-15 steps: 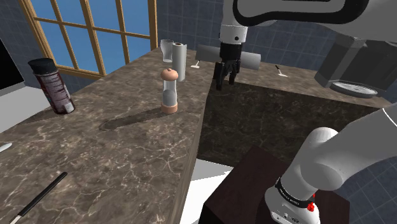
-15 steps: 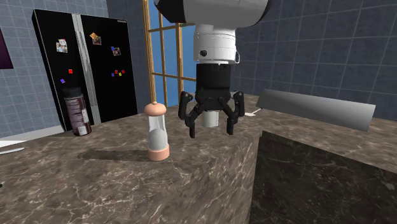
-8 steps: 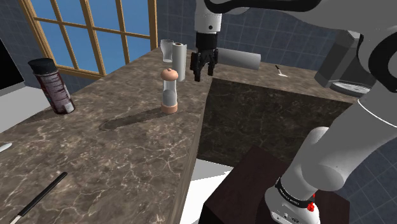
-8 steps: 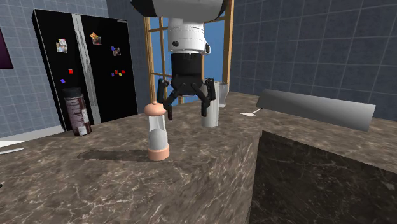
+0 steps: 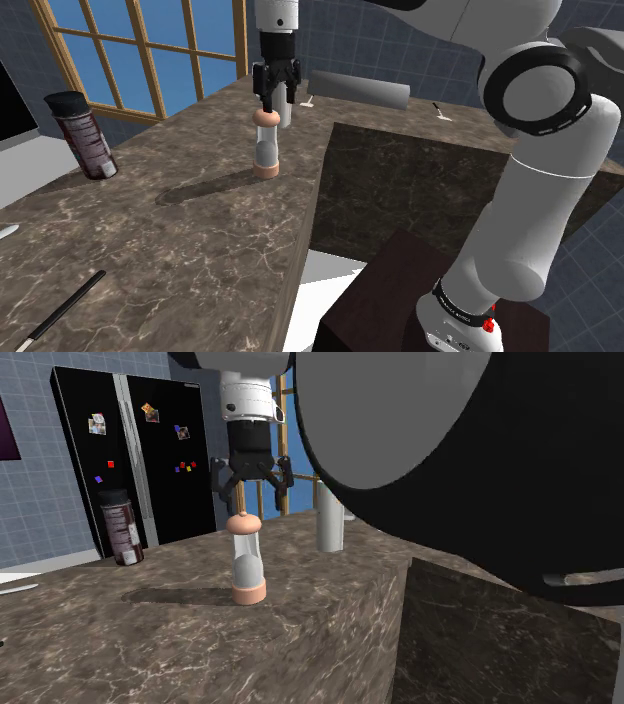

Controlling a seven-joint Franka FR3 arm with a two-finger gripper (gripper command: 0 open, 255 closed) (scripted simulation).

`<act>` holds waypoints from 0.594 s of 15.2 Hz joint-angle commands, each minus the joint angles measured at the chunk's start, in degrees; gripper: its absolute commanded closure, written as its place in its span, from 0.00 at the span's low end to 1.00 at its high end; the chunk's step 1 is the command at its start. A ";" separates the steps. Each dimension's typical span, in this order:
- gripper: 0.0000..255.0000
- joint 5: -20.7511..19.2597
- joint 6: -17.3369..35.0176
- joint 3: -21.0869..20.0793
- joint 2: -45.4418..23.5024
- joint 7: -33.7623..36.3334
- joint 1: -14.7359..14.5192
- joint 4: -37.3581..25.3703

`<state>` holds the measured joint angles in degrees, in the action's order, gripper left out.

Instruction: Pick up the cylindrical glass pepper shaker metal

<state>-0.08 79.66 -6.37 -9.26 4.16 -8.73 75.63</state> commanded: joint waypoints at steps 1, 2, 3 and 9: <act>0.00 -0.97 -2.50 -0.62 -5.40 0.15 -1.01 -7.94; 0.00 -1.60 -4.43 -0.92 -8.79 0.30 -1.72 -13.27; 0.00 -2.00 -5.79 -1.06 -11.02 0.37 -2.22 -16.87; 0.00 -1.57 0.67 -0.98 -7.85 0.21 -1.75 -7.25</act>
<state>-1.70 79.22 -7.36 -17.55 4.44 -10.58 66.84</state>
